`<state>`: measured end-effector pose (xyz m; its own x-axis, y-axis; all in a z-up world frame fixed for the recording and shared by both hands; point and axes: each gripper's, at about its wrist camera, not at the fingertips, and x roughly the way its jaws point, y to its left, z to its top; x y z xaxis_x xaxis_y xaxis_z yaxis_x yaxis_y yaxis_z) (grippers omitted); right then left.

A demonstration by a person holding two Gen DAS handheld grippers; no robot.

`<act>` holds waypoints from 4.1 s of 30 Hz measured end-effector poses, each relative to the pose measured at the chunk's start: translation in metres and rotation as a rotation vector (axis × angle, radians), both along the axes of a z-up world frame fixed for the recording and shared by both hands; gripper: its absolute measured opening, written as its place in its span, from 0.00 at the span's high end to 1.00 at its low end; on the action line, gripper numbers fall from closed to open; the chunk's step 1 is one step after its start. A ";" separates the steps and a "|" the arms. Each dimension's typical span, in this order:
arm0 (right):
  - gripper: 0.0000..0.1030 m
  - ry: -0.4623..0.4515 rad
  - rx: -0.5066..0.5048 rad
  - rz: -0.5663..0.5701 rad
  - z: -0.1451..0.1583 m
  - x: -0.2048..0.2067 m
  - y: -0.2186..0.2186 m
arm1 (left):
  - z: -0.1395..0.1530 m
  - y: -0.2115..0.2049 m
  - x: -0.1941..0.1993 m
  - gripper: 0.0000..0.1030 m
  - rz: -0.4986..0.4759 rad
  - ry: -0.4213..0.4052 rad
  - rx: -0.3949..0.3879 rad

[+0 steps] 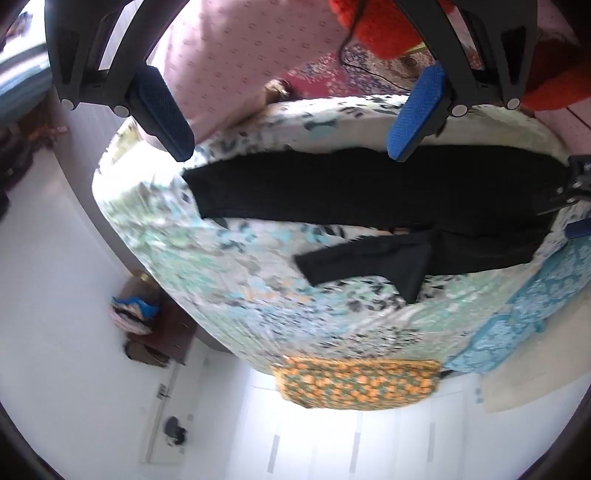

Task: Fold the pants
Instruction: 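Move both tools over the black pants toward the folded-back leg, then grasp the folded-back pant leg with the right gripper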

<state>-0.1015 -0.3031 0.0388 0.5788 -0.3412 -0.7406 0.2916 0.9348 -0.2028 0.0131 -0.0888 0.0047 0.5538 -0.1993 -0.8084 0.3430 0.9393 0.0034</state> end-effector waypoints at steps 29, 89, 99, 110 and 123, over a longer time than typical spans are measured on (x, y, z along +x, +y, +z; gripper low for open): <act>0.00 0.093 0.096 0.457 -0.035 0.056 0.107 | -0.021 0.106 -0.007 0.01 0.411 0.096 -0.014; 0.00 0.126 -0.012 0.056 -0.038 0.071 0.007 | -0.035 0.045 0.014 0.01 0.171 0.153 0.053; 0.00 0.134 -0.039 0.068 -0.045 0.070 0.013 | -0.037 0.054 0.014 0.01 0.219 0.160 0.056; 0.00 0.084 0.000 0.335 -0.041 0.072 0.057 | -0.030 0.070 0.029 0.01 0.285 0.073 0.075; 0.00 0.033 0.249 0.688 -0.036 0.155 0.108 | 0.001 0.122 0.070 0.01 0.475 -0.069 -0.047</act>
